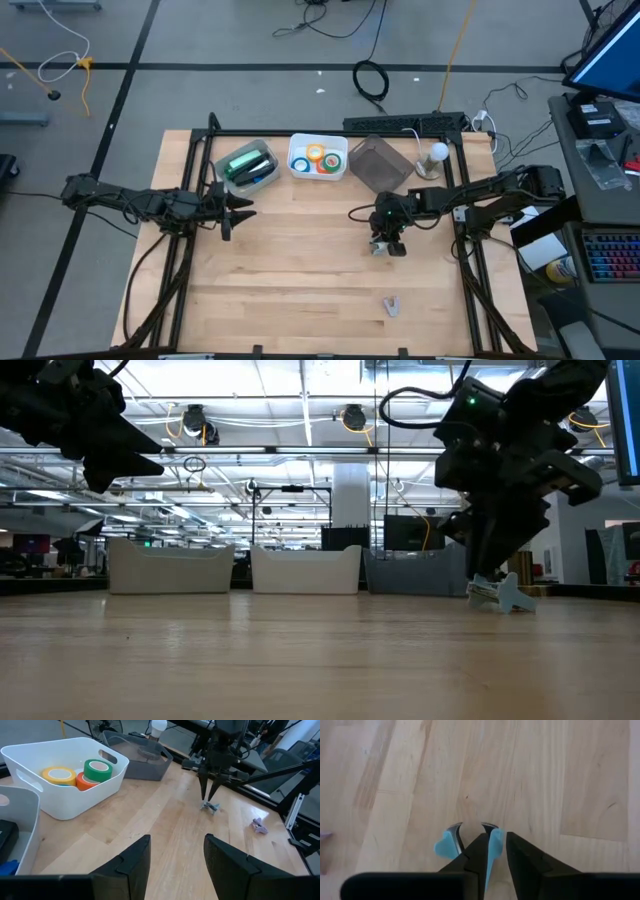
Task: Pick and place Stapler, Stapler remover, tape
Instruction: Put the light blue staple remover into the black bin
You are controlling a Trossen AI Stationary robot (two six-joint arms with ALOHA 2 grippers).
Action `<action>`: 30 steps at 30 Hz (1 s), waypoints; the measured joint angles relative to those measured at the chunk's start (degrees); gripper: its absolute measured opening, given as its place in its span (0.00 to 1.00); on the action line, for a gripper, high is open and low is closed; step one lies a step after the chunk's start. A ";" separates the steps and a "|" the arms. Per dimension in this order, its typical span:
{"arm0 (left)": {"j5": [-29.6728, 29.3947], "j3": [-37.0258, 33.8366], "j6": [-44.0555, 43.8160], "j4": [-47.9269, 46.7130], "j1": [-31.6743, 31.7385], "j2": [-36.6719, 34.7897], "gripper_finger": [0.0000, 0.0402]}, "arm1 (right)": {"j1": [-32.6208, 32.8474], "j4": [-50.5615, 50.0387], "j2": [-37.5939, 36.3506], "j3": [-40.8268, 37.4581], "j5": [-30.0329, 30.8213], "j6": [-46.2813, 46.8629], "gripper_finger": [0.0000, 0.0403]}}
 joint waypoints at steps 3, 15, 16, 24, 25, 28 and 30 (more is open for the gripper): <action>0.00 0.00 -0.03 0.00 0.00 0.00 0.45 | 0.00 -0.16 0.00 -0.23 0.00 -0.02 0.13; 0.00 0.00 -0.23 0.02 0.00 0.02 0.45 | 0.00 1.11 0.02 -1.05 0.25 0.01 0.10; 0.00 0.00 -0.23 0.02 0.02 0.00 0.45 | 0.00 1.10 0.02 -1.05 0.24 -0.06 0.09; 0.00 0.00 -0.21 0.04 0.00 0.01 0.45 | 0.00 1.09 0.02 -1.05 0.24 -0.59 0.02; 0.00 0.00 -0.21 0.03 0.01 0.02 0.45 | 0.00 1.09 0.02 -1.04 0.37 -0.57 0.01; 0.00 0.00 -0.21 0.04 0.02 0.02 0.45 | 0.02 1.05 0.00 -1.01 1.85 -0.55 0.01; 0.00 0.00 -0.21 0.04 0.00 0.01 0.45 | 0.00 1.07 -0.02 -0.98 3.02 -0.57 0.01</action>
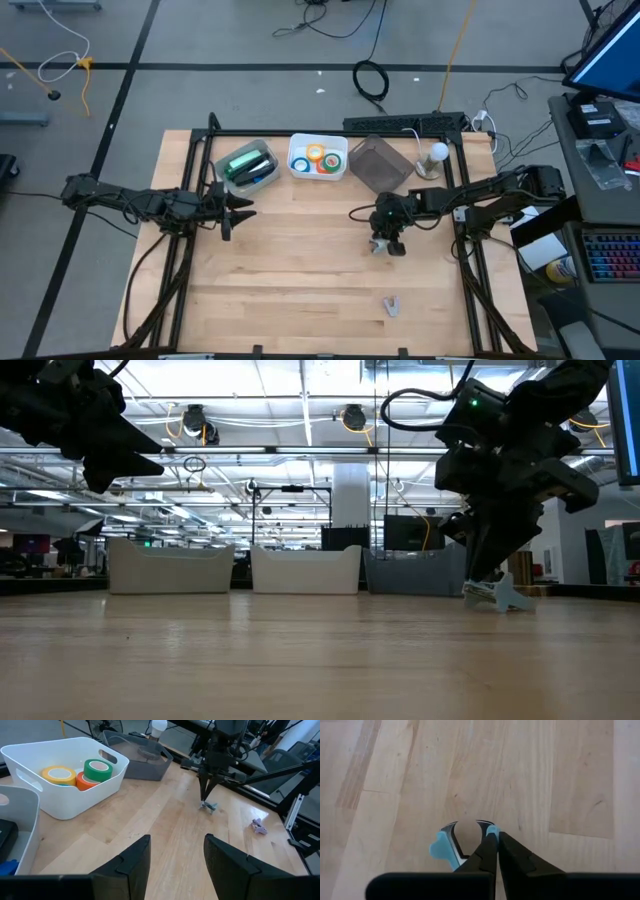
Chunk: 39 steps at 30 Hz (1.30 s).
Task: Pick and place Stapler, Stapler remover, tape
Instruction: Put the light blue staple remover into the black bin
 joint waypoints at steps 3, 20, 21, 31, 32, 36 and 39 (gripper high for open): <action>0.00 0.00 0.01 0.00 0.02 -0.01 0.45 | -0.09 0.00 0.00 0.00 0.12 0.60 0.00; 0.00 0.00 0.44 0.02 0.01 -0.01 0.45 | -3.12 -4.28 -0.20 10.26 1.48 -0.30 0.00; 0.00 0.00 0.44 0.02 0.00 0.01 0.45 | -3.78 -4.24 -0.20 10.96 1.48 -0.42 0.00; 0.00 0.00 0.83 0.00 0.00 -0.01 0.45 | -11.85 -3.97 -0.20 18.28 1.35 -0.48 0.00; 0.00 0.00 0.83 0.00 0.02 0.01 0.45 | -12.77 -3.87 -0.21 19.06 1.42 -0.48 0.00; 0.00 0.00 0.82 0.00 0.02 0.01 0.45 | -16.91 -3.89 -0.24 21.83 1.58 -0.21 0.00; 0.00 0.00 0.81 0.00 0.00 0.00 0.45 | -19.73 -3.92 -0.24 23.48 3.24 -0.08 0.00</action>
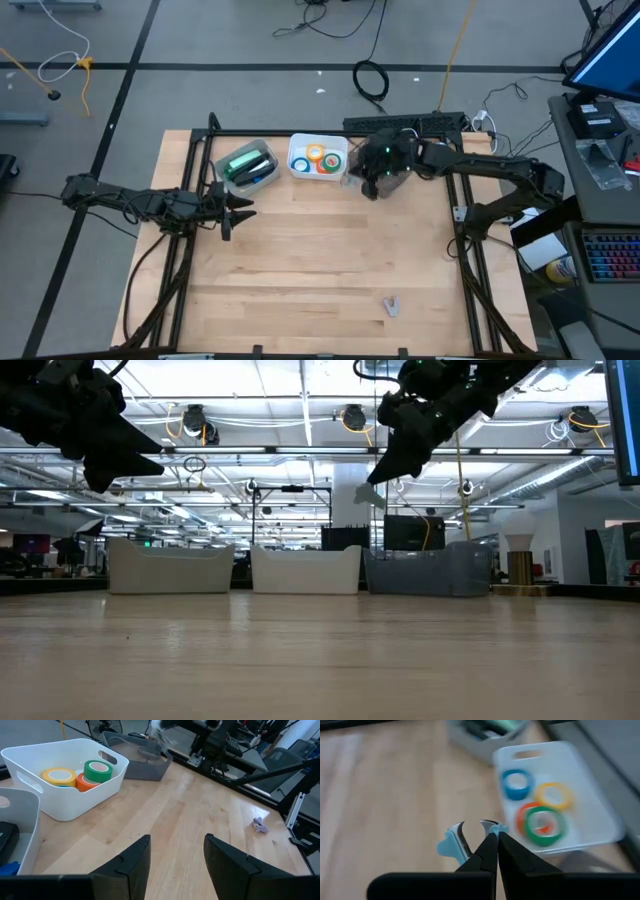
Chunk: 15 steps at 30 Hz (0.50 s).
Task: Pick and place Stapler, Stapler remover, tape
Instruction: Put the light blue staple remover into the black bin
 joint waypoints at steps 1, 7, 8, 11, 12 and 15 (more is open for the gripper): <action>0.00 0.00 0.00 0.00 0.02 0.00 0.45 | -0.77 -0.06 0.00 0.52 1.15 -0.05 0.00; 0.00 0.00 -0.02 0.00 0.01 0.01 0.45 | -3.33 -1.21 -0.53 4.15 9.16 -1.29 0.00; 0.00 0.00 -0.02 0.00 0.01 -0.01 0.45 | -3.29 -2.23 -0.91 4.82 11.72 -1.79 0.00; 0.00 0.00 -0.04 -0.02 0.02 -0.01 0.45 | -2.69 -5.76 -2.25 6.92 19.97 -3.33 0.00; 0.00 0.00 -0.04 0.00 0.02 -0.01 0.45 | -2.28 -7.36 -2.72 7.47 22.93 -3.52 0.00; 0.00 0.00 0.20 -0.02 0.01 -0.01 0.45 | -1.21 -11.49 -4.30 8.43 30.76 -3.07 0.00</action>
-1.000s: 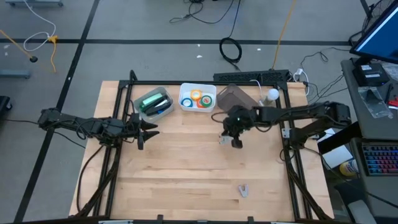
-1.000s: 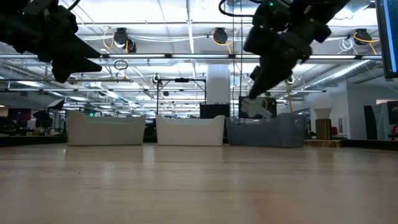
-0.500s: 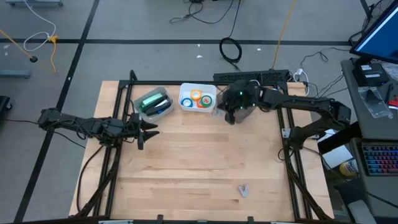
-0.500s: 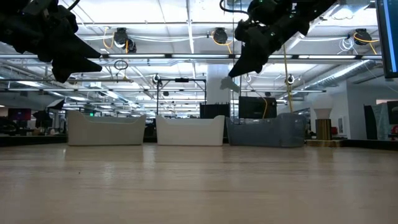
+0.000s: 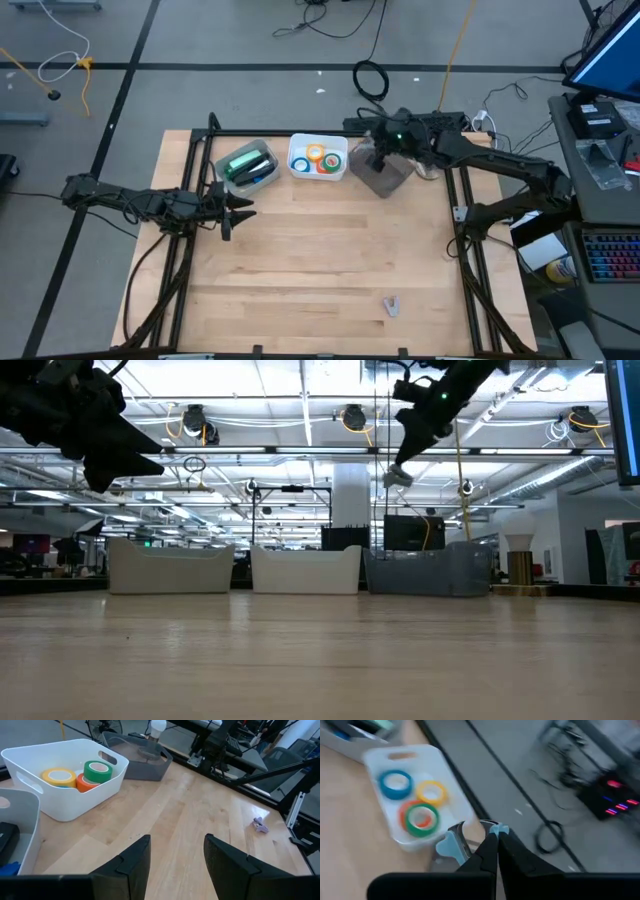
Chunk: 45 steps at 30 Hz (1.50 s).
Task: Pick and place Stapler, Stapler remover, tape
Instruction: Put the light blue staple remover into the black bin
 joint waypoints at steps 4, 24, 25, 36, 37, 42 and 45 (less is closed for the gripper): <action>0.00 0.00 0.46 0.02 0.00 0.02 0.45 | 1.27 -5.12 -1.55 0.23 7.55 3.60 0.00; -0.02 0.02 1.08 1.40 0.01 0.00 0.45 | -4.46 -19.56 5.03 0.14 0.24 22.65 0.00; -0.04 0.02 1.30 1.52 -0.01 0.00 0.45 | -5.00 -19.19 5.62 0.11 -0.61 22.63 0.00; -0.02 0.02 1.36 1.52 0.00 0.02 0.45 | -11.10 -17.32 12.39 -3.46 -8.71 22.61 0.00; -0.02 0.02 1.36 1.52 0.00 0.00 0.45 | -11.40 -16.25 12.65 -4.09 -8.69 22.42 0.00; -0.02 0.02 1.40 1.52 0.00 0.02 0.45 | -12.21 -11.09 13.08 -6.44 -9.99 21.35 0.00; -0.02 0.02 1.40 1.52 0.01 0.02 0.45 | -12.22 -7.80 13.04 -7.12 -11.55 19.83 0.00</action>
